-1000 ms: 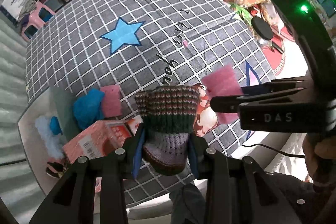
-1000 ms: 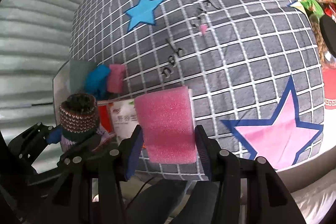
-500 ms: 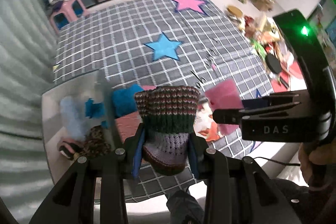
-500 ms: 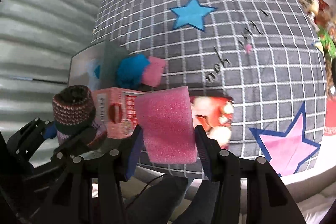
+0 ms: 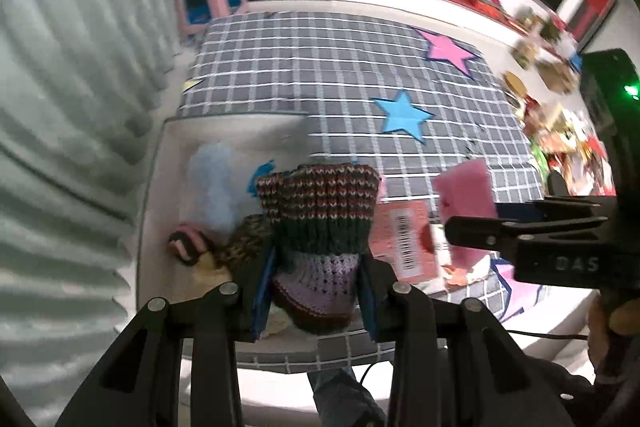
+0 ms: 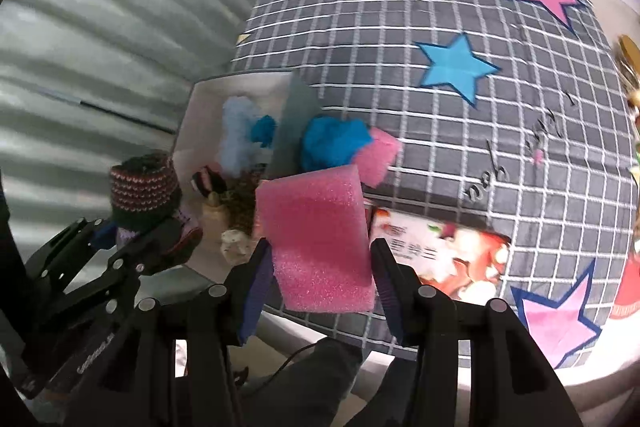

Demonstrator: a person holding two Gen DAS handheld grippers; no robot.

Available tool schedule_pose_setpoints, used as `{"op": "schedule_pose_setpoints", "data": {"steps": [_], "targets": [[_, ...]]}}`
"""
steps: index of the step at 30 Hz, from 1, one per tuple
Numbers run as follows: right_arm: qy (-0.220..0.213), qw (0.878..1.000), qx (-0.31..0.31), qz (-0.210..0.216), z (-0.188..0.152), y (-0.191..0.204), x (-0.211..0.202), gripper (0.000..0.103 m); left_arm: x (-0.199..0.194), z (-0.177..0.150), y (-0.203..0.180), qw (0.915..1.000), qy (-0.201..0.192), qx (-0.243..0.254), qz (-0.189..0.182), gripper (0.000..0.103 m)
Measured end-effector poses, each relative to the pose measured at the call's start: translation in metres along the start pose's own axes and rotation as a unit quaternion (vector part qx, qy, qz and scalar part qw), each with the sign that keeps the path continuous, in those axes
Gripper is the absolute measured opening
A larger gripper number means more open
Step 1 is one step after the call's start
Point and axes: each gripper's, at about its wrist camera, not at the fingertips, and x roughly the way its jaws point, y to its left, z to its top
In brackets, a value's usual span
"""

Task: Organize soft objects
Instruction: 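Carry the knit beanie and pink sponge with both tools toward the white box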

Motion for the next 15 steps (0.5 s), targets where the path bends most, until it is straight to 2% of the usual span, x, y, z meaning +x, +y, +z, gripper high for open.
{"op": "schedule_pose_setpoints", "data": {"steps": [9,15], "targets": [[0.02,0.998,-0.052,0.003,0.01,0.045,0.015,0.051,0.002,-0.018,0.051,0.9972,0.007,-0.071,0.023,0.039],[0.031,0.997,-0.075,0.01,0.022,0.071,0.026,0.051,0.008,-0.02,0.069,0.9948,0.011,-0.097,0.031,0.039]]}}
